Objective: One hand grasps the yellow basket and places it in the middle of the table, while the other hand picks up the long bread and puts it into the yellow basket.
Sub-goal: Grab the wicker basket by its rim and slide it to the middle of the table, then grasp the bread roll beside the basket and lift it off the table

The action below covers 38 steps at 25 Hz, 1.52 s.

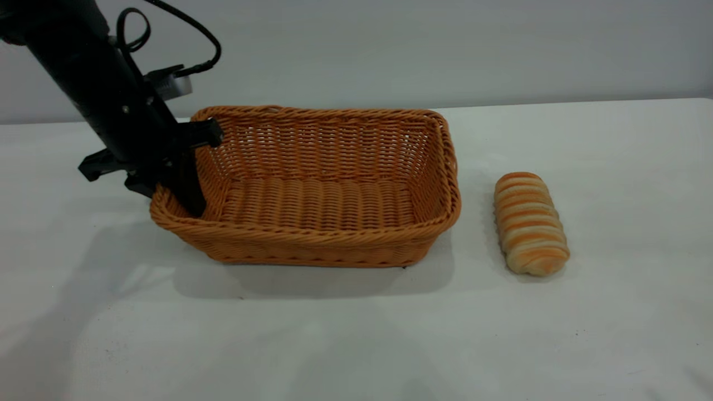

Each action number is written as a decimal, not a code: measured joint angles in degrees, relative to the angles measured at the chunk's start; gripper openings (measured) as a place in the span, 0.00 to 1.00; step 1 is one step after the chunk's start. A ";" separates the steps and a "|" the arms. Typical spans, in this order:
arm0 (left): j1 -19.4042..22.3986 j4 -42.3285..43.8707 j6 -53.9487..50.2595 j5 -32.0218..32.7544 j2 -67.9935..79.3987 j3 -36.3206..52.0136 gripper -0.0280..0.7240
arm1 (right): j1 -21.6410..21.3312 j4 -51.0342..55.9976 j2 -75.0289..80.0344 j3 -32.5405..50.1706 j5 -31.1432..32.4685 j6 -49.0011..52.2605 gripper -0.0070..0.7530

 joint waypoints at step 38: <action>-0.05 14.77 -4.83 14.29 -20.14 -3.98 0.77 | 0.00 13.47 38.85 -16.82 -3.31 -14.40 0.59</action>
